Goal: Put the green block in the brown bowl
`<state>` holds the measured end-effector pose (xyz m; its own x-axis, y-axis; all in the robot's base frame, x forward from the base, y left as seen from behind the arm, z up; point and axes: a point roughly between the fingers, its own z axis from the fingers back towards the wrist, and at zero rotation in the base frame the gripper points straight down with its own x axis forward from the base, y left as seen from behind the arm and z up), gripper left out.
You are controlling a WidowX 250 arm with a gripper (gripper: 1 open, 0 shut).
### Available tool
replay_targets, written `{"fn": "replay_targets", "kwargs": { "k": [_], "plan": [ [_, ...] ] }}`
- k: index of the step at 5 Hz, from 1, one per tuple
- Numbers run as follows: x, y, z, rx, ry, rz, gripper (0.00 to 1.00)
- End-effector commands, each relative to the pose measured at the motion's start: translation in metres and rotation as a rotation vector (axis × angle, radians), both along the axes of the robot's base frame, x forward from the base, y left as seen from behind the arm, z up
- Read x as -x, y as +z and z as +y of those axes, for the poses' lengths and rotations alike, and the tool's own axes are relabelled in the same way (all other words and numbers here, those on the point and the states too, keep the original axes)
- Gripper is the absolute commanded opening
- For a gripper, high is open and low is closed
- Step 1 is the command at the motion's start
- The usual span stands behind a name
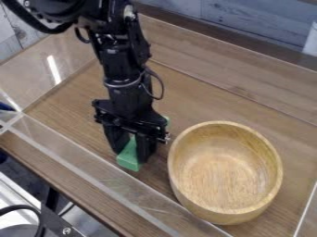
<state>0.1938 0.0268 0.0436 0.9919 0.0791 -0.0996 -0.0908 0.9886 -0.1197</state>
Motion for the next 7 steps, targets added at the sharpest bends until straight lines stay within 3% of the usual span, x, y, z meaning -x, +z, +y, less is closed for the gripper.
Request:
{"fn": "replay_targets", "kwargs": {
  "k": [1,5,7],
  "plan": [
    [-0.005,0.013,0.001,-0.001,-0.002,-0.042,0.00],
    [-0.007,0.030,-0.002,0.020,0.001,-0.043,0.00],
    [-0.014,0.045,-0.015,0.043,-0.013,-0.056,0.00]
  ]
}}
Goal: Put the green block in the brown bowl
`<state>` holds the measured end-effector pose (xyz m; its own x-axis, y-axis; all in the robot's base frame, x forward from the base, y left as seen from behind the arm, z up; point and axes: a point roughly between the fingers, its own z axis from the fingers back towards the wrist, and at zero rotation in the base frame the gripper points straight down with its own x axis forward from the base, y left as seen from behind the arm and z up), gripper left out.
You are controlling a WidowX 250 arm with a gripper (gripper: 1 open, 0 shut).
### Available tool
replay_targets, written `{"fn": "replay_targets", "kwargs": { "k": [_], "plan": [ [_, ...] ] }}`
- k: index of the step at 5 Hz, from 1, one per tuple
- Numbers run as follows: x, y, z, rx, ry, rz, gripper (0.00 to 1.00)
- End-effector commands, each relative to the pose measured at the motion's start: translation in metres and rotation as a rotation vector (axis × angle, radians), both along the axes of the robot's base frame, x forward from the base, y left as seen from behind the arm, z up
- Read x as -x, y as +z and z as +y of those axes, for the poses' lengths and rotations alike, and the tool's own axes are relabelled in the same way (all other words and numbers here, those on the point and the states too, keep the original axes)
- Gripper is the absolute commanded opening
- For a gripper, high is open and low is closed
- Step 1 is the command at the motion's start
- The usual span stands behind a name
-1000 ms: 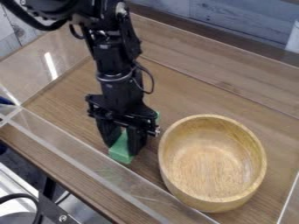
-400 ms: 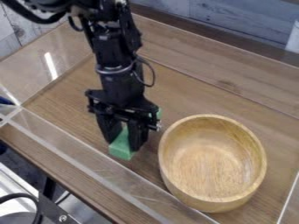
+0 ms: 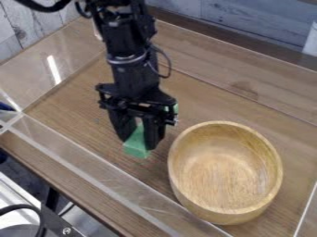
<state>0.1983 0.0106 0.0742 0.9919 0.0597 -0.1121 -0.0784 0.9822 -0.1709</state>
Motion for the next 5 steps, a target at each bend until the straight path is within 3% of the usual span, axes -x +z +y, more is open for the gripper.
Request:
{"fn": "replay_targets", "kwargs": {
  "k": [1,4,5],
  "plan": [
    [-0.014,0.019,-0.014,0.007,-0.015,-0.066,0.00],
    [-0.023,0.011,-0.116,0.042,-0.127,-0.074,0.00],
    [-0.023,0.004,-0.129,0.040,-0.142,-0.071,0.00]
  ]
}}
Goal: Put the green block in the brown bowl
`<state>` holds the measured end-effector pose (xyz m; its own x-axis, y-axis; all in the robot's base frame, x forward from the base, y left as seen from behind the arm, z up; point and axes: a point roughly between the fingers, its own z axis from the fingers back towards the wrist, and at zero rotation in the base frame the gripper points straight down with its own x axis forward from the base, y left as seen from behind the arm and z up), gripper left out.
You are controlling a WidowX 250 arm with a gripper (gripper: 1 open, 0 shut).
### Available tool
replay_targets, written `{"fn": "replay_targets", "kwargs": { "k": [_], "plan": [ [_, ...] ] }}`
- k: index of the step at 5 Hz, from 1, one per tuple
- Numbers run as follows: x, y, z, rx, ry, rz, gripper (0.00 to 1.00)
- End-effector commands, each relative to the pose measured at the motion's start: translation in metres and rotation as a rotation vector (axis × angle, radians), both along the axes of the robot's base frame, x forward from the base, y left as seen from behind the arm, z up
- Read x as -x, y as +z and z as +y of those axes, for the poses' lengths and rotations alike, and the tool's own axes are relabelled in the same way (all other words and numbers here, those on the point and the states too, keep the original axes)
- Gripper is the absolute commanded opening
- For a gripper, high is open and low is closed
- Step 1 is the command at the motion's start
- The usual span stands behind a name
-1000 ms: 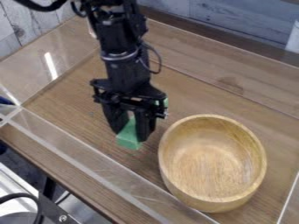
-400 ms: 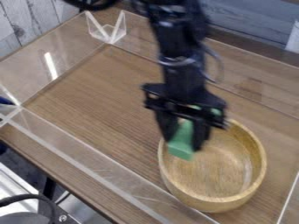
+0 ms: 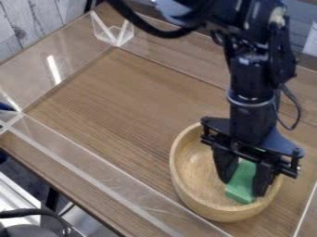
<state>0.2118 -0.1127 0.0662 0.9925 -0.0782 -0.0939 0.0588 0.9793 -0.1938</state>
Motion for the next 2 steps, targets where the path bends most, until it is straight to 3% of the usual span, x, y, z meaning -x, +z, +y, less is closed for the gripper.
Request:
{"fn": "replay_targets", "kwargs": {
  "k": [1,2],
  "plan": [
    [-0.0097,0.0145,0.0018,0.021,0.000,-0.054,0.00],
    [-0.0103,0.0151,0.0063,0.021,0.004,-0.053,0.00]
  ]
}}
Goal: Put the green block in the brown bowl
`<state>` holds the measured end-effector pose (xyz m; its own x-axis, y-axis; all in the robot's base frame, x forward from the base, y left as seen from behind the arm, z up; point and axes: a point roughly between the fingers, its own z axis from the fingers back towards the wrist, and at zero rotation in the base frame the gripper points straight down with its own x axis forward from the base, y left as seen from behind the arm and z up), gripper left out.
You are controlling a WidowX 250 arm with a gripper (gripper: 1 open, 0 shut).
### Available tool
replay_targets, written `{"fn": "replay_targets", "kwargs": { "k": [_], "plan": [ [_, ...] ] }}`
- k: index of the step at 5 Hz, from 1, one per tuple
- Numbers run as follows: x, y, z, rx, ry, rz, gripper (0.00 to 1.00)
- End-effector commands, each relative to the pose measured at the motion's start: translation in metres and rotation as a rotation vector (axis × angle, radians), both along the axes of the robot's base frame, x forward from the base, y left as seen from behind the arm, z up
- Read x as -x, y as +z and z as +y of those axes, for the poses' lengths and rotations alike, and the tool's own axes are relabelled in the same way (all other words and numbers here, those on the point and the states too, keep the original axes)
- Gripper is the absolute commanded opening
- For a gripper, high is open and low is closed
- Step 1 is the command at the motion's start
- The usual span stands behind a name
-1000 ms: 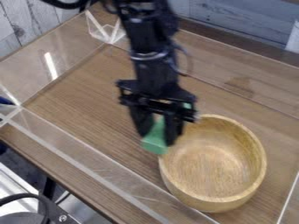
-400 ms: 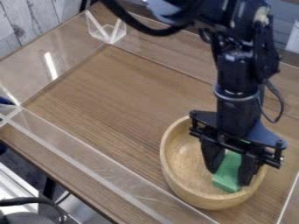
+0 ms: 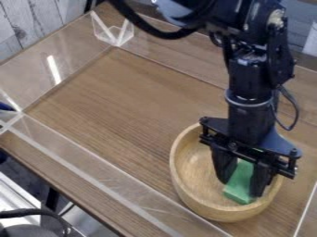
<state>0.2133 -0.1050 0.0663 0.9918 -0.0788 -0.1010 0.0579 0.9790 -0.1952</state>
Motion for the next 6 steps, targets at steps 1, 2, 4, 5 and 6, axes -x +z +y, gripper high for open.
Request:
{"fn": "replay_targets", "kwargs": {
  "k": [1,2,4,5,6],
  "plan": [
    [-0.009,0.016,0.003,0.020,0.008,-0.060,0.00],
    [-0.010,0.017,0.008,0.021,0.010,-0.061,0.00],
    [-0.010,0.021,0.016,0.025,0.016,-0.068,0.00],
    [-0.010,0.021,0.017,0.025,0.016,-0.066,0.00],
    [-0.010,0.021,0.019,0.024,0.015,-0.064,0.00]
  ]
}}
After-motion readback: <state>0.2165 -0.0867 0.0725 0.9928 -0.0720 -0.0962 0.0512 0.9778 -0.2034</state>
